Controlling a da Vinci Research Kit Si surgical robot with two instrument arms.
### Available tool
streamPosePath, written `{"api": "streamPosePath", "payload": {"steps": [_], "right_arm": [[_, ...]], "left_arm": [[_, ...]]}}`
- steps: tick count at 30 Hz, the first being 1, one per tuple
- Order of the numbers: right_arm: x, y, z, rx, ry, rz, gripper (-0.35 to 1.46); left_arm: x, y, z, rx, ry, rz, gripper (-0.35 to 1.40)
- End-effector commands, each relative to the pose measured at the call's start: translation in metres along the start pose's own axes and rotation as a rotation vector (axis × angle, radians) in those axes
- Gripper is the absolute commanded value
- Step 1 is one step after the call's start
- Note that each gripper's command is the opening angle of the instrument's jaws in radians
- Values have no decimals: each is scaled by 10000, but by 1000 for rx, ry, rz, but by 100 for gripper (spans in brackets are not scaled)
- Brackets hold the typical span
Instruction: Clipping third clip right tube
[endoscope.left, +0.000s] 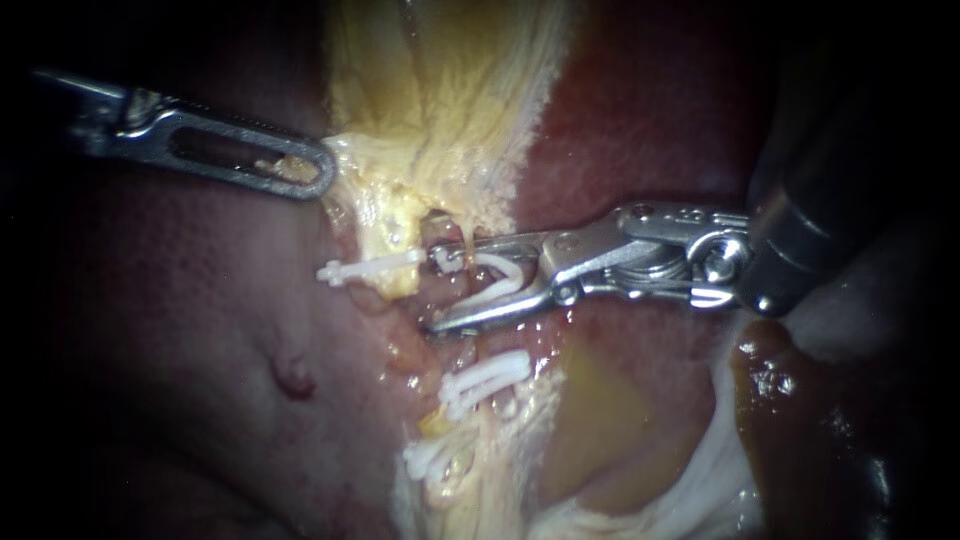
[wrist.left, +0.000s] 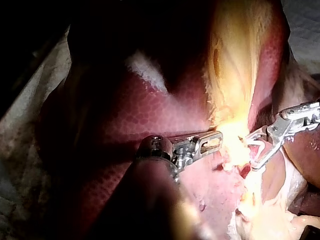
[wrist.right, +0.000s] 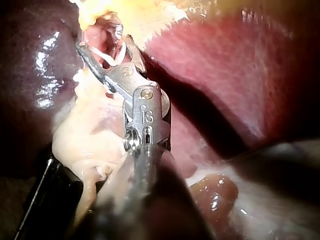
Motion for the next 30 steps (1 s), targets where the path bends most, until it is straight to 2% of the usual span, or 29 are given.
{"api": "streamPosePath", "payload": {"steps": [1,6,11,18,26,30], "right_arm": [[1,-1,0,10,3,5,50],[2,-3,1,52,15,24,50],[3,-5,1,62,12,33,49],[12,-18,-8,110,32,34,50],[28,-45,-12,225,102,55,49],[36,-53,-11,275,135,75,48]], "left_arm": [[0,0,0,0,0,0,-35],[0,2,0,0,0,0,-35],[1,2,0,0,0,0,-35],[1,2,-1,1,0,1,-35],[1,2,-1,1,0,1,-35],[1,2,-1,1,0,1,-35]]}}
